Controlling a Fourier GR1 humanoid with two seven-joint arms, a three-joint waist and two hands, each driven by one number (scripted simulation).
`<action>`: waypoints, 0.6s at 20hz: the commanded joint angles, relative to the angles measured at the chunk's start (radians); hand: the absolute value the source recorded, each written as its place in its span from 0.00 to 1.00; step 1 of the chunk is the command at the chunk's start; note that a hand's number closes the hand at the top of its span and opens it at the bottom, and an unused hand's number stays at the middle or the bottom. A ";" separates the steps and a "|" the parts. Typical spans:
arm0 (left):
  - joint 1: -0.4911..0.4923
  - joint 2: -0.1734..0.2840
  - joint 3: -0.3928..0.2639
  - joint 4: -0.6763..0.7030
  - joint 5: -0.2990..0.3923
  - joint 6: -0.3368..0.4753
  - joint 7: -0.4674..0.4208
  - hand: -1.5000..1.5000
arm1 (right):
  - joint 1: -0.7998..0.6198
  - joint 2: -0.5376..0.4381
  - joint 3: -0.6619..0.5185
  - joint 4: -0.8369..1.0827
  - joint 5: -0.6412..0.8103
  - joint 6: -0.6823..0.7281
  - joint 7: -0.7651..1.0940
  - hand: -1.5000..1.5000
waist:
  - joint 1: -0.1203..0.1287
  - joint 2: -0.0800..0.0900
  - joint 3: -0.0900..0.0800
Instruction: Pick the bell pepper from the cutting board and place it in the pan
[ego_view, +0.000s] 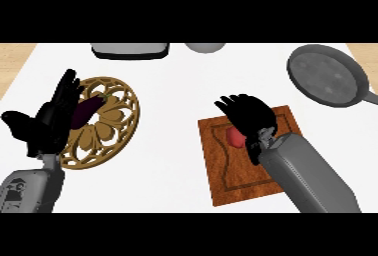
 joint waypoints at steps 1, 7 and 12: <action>-0.003 -0.008 0.004 -0.018 -0.016 -0.009 0.004 0.50 | -0.007 0.066 -0.021 -0.004 0.039 0.045 0.016 0.00 | -0.001 0.000 0.000; -0.056 -0.040 -0.013 0.023 -0.047 0.013 0.018 0.50 | 0.024 0.016 -0.002 0.102 0.123 -0.028 -0.080 0.00 | -0.004 0.000 0.000; -0.020 -0.030 0.033 0.039 -0.021 -0.021 -0.028 0.50 | -0.032 0.080 -0.034 0.227 0.167 -0.022 -0.095 0.00 | 0.002 0.001 0.000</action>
